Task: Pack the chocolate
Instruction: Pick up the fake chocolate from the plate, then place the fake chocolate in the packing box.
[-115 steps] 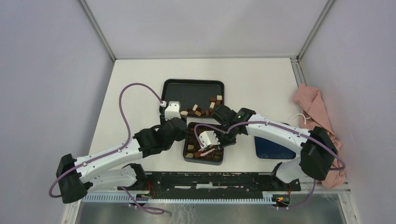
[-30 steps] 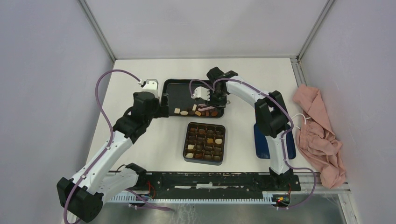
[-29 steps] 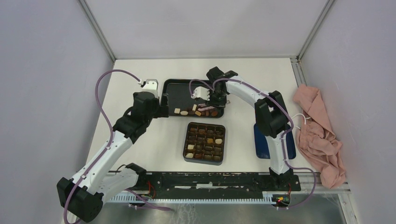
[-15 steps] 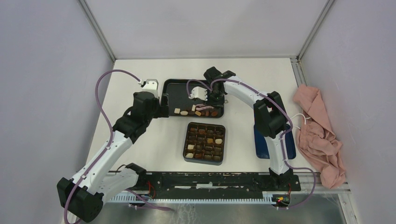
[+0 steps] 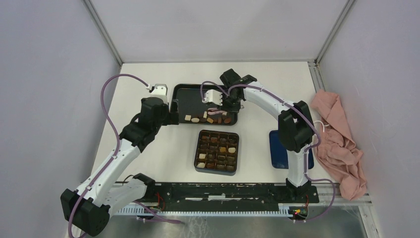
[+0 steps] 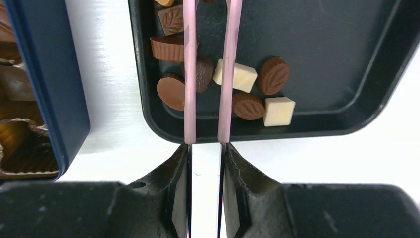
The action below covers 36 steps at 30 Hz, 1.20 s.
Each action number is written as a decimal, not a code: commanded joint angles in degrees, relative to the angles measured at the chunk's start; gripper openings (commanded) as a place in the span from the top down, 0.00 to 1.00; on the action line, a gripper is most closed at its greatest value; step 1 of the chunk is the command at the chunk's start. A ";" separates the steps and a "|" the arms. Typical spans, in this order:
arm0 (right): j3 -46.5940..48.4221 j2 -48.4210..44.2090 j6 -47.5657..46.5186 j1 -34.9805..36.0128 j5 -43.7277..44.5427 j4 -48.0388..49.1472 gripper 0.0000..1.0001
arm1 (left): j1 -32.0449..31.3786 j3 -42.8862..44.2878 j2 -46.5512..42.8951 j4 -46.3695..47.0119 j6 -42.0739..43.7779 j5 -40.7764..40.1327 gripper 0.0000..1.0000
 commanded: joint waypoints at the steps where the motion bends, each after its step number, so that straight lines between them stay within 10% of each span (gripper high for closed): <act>1: -0.97 -6.20 1.16 -0.04 -2.42 2.27 1.00 | 0.36 0.18 -0.20 1.85 2.52 0.57 0.02; 16: -30.22 -37.36 -4.45 2.15 -22.42 2.41 1.00 | 1.11 0.18 0.23 1.93 2.62 -0.23 0.03; 36: -44.18 -42.90 -4.63 13.51 -9.73 4.47 0.89 | 1.67 0.27 1.98 1.70 2.59 0.01 0.03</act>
